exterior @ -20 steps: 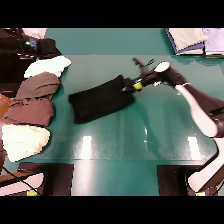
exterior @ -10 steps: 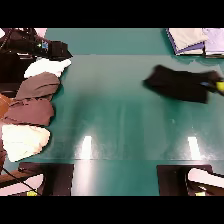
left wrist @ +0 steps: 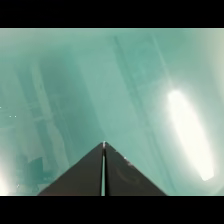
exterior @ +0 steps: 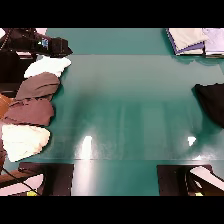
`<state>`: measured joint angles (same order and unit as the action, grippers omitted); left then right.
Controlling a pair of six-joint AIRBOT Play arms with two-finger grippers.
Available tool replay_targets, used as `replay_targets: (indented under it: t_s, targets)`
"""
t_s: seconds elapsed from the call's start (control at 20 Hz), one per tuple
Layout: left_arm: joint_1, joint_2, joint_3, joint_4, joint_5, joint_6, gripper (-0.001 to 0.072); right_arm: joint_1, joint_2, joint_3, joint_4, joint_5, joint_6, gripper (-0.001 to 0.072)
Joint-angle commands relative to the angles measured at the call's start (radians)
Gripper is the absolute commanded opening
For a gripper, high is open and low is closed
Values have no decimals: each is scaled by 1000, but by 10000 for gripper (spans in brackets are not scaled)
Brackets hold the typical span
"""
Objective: Fold the shirts.
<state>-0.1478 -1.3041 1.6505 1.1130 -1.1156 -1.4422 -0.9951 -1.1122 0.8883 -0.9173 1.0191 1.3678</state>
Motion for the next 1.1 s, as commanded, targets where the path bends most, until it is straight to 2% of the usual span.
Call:
replay_targets:
  t_s: [0.0,0.05,0.1,0.15,0.2,0.3,0.4,0.5,0.6,0.65,0.8,0.85,0.9,0.95,1.0,1.05]
  targets:
    - [0,-1,0,-3,2,-1,25,-47,17,-35,-2,16,2,18]
    - [0,-1,0,-3,-2,-1,25,-47,16,-20,-9,33,-12,139]
    - [0,-1,0,-3,-8,-1,25,-48,15,6,-56,47,-15,454]
    - [0,-1,0,-3,-17,3,25,-49,15,38,-121,69,-14,638]
    - [0,-1,0,-2,-28,3,25,-56,15,80,-196,100,-14,647]
    - [0,-1,0,-2,-46,10,25,-86,16,164,-290,153,14,647]
    - [0,-1,0,-2,-45,10,26,-92,17,227,-246,196,14,647]
    - [0,-1,0,-2,-43,10,26,-29,34,236,-139,196,14,646]
    - [0,-1,0,-2,-46,9,26,108,56,236,-48,208,14,642]
    - [0,0,0,-3,-43,10,26,198,73,236,-14,220,14,606]
    - [0,0,0,-3,-44,10,26,487,127,236,-10,201,14,590]
    - [0,0,0,-3,-44,10,26,584,143,236,-10,178,14,529]
    - [0,0,0,-3,-44,10,26,667,157,236,-15,154,14,415]
    - [0,0,0,-3,-44,10,26,752,172,236,-26,132,14,237]
    - [0,0,0,-3,-44,10,26,821,184,236,-28,117,12,28]
    - [0,0,0,-3,-44,10,26,880,193,236,-28,106,11,16]
